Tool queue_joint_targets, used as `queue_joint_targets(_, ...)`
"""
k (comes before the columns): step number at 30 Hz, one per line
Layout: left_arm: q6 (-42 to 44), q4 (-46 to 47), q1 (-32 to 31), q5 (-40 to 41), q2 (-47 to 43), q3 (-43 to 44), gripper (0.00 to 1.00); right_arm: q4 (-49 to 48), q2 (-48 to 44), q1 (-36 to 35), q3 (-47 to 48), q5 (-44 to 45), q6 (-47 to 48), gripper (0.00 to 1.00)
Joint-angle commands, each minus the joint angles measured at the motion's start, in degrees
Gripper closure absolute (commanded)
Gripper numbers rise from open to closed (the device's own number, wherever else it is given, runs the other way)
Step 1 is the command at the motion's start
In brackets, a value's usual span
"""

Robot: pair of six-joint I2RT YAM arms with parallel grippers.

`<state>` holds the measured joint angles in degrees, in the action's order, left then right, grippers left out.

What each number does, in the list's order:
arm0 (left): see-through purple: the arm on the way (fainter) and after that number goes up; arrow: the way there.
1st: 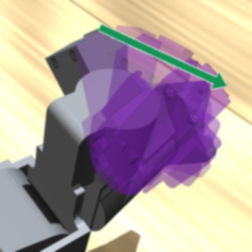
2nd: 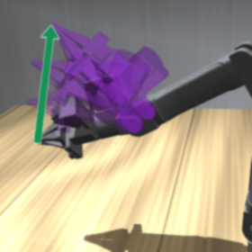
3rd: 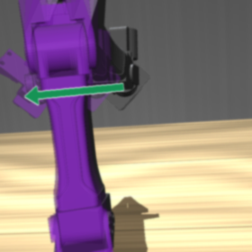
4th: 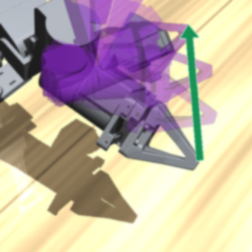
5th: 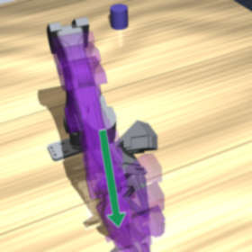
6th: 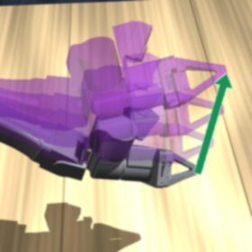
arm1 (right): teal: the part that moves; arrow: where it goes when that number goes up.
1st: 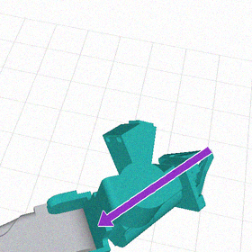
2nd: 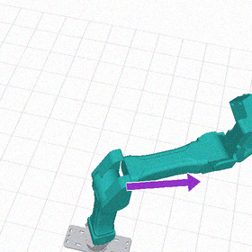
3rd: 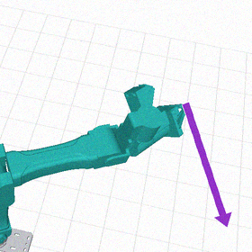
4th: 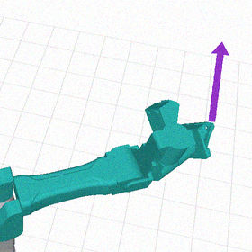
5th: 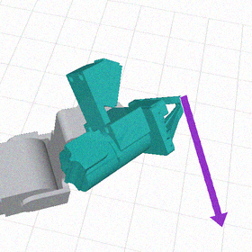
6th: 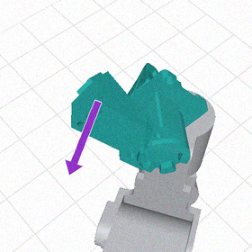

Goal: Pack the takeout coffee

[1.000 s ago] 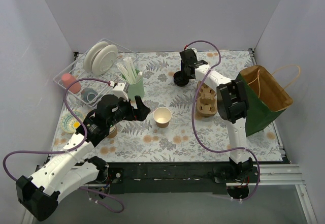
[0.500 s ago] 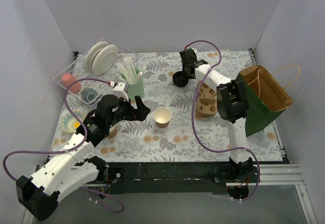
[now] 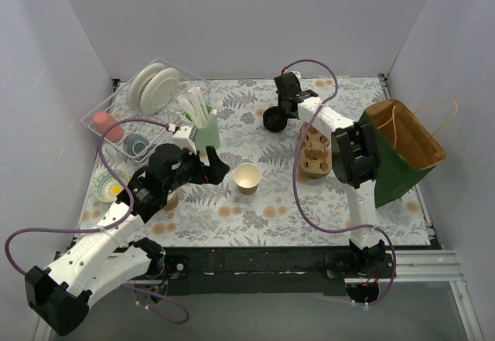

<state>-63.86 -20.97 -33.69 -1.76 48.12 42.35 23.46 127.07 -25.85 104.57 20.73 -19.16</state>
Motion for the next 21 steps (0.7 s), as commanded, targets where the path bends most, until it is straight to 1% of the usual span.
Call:
queue_joint_targets(1, 1.01, 0.14, 0.21, -0.61, -0.48, -0.51, 0.02, -2.37, -4.28, 0.27, 1.07, -0.34, 0.87, 0.78)
queue_joint_targets(3, 1.01, 0.23, 0.21, -0.61, -0.39, -0.42, 0.02, -2.28, -4.02, 0.27, 1.42, -0.52, 1.23, 0.81)
queue_joint_targets(7, 1.10, 0.14, 0.21, -0.61, -0.48, -0.51, 0.02, -2.19, -3.93, 0.27, 1.51, -0.69, 1.32, 0.82)
queue_joint_targets(9, 1.10, 0.14, 0.21, -0.61, -0.48, -0.42, 0.02, -2.11, -3.93, 0.27, 1.60, -0.78, 1.58, 0.85)
queue_joint_targets(15, 1.19, 0.23, 0.21, -0.61, -0.57, -0.51, 0.02, -1.41, -5.33, 0.27, 2.21, -2.01, 1.76, 0.85)
queue_joint_targets(18, 1.19, 0.14, 0.21, -1.14, -0.31, -0.42, 0.02, -1.05, -7.70, 0.27, 2.13, -4.29, 2.54, 0.84)
queue_joint_targets(20, 1.10, 0.32, 0.21, -2.01, -0.57, -0.25, 0.02, -0.96, -9.55, 0.27, 0.38, -8.06, 3.07, 0.84)
queue_joint_targets(21, 0.84, 0.67, 0.21, -3.32, -0.83, -0.25, 0.03, -1.14, -12.17, 0.27, -0.76, -9.73, 3.51, 0.84)
